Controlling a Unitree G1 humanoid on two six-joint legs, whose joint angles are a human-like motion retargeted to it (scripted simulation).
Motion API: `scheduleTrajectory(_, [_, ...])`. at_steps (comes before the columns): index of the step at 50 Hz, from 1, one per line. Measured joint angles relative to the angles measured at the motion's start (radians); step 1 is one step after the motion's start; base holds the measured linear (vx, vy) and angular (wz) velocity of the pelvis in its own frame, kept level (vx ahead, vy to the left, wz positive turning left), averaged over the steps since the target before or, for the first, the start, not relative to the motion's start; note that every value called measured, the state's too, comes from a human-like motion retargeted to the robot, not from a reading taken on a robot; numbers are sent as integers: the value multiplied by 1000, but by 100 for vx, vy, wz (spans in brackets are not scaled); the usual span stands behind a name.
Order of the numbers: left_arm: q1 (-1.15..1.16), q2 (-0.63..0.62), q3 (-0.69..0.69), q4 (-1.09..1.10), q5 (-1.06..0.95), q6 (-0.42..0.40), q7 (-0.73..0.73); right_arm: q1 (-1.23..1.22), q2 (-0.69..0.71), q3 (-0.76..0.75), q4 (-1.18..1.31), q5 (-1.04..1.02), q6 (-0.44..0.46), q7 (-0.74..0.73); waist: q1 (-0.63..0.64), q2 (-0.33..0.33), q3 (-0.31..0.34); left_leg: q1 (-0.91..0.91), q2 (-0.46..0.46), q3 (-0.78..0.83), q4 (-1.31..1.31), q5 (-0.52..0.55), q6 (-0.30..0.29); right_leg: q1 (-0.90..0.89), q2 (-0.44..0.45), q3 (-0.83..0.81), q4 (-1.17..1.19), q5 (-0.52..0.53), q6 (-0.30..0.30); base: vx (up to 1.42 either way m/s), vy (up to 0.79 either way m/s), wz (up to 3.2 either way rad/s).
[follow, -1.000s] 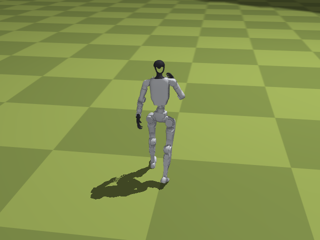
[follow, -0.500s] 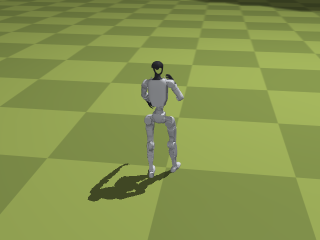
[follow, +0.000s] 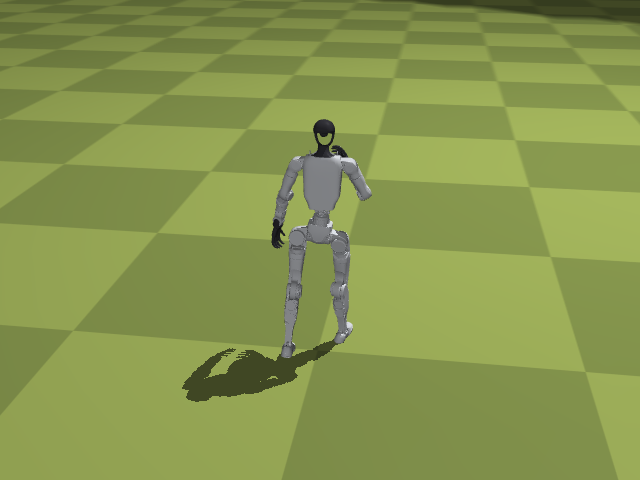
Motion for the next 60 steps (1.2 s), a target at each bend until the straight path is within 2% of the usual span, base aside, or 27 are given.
scheduleTrajectory(5, [184,0,119,26,-108,24,3,14,-5,-5,-3,41,-7,-30,14,-45,-15,-137,-41,10,290,101,62,64,-69,-15,6,-55,0,42,-18,34])
scheduleTrajectory(10, [314,-19,211,-14,-193,28,-20,9,-14,-27,-5,74,-15,-52,25,-61,-22,-312,3,139,549,-16,138,78,-92,-36,52,-120,-6,33,-19,33])
scheduleTrajectory(14, [373,-48,214,-52,-219,26,-60,-2,-18,-42,1,73,-19,-52,59,-56,-12,-365,3,206,480,-104,157,87,-84,-36,81,-156,-15,29,-13,-1])
scheduleTrajectory(17, [394,-73,194,-72,-217,33,-87,-11,-19,-53,6,58,-13,-46,95,-41,4,-372,-17,219,311,-85,142,101,-64,-28,94,-179,-27,28,-9,-24])
scheduleTrajectory(22, [395,-111,164,-88,-205,49,-116,-23,-21,-71,9,27,3,-34,147,3,34,-377,-12,275,19,34,102,137,-8,-20,103,-214,-43,27,-6,-20])
scheduleTrajectory(27, [385,-132,158,-97,-202,44,-131,-35,-20,-74,10,10,-2,-32,183,44,62,-402,2,326,-181,174,34,188,49,-14,106,-245,-57,29,-4,-20])
scheduleTrajectory(30, [380,-135,167,-100,-205,28,-134,-44,-17,-67,11,5,-14,-33,200,59,78,-418,7,330,-263,221,-17,222,74,-2,109,-263,-62,31,-1,-30])
scheduleTrajectory(35, [378,-124,197,-107,-214,6,-127,-55,-10,-54,10,4,-29,-35,215,58,90,-441,20,391,-302,176,-65,272,91,26,118,-288,-58,34,2,-33])
scheduleTrajectory(40, [363,-100,227,-105,-227,3,-114,-70,2,-44,12,12,-27,-35,212,39,76,-420,43,517,-302,131,-62,308,102,61,129,-301,-58,39,6,-37])
scheduleTrajectory(46, [311,-60,221,-65,-219,6,-111,-61,25,-27,15,28,-25,-17,190,13,31,-367,69,565,-302,168,-50,332,110,109,169,-278,-75,44,13,-35])
scheduleTrajectory(50, [235,-25,173,-22,-181,6,-107,-28,34,-20,11,47,-29,0,167,6,1,-322,77,550,-294,138,-48,320,107,132,267,-216,-82,44,20,-8])
scheduleTrajectory(57, [-7,27,84,15,-100,22,-60,35,35,-28,-1,52,-9,22,143,22,-54,-287,107,498,-223,43,-29,122,116,177,700,-30,-73,38,23,20])
scheduleTrajectory(60, [-134,35,72,-14,-83,37,-22,49,27,-37,-5,55,13,19,134,29,-66,-277,103,464,-198,14,-20,28,104,163,853,-6,-87,32,21,50])
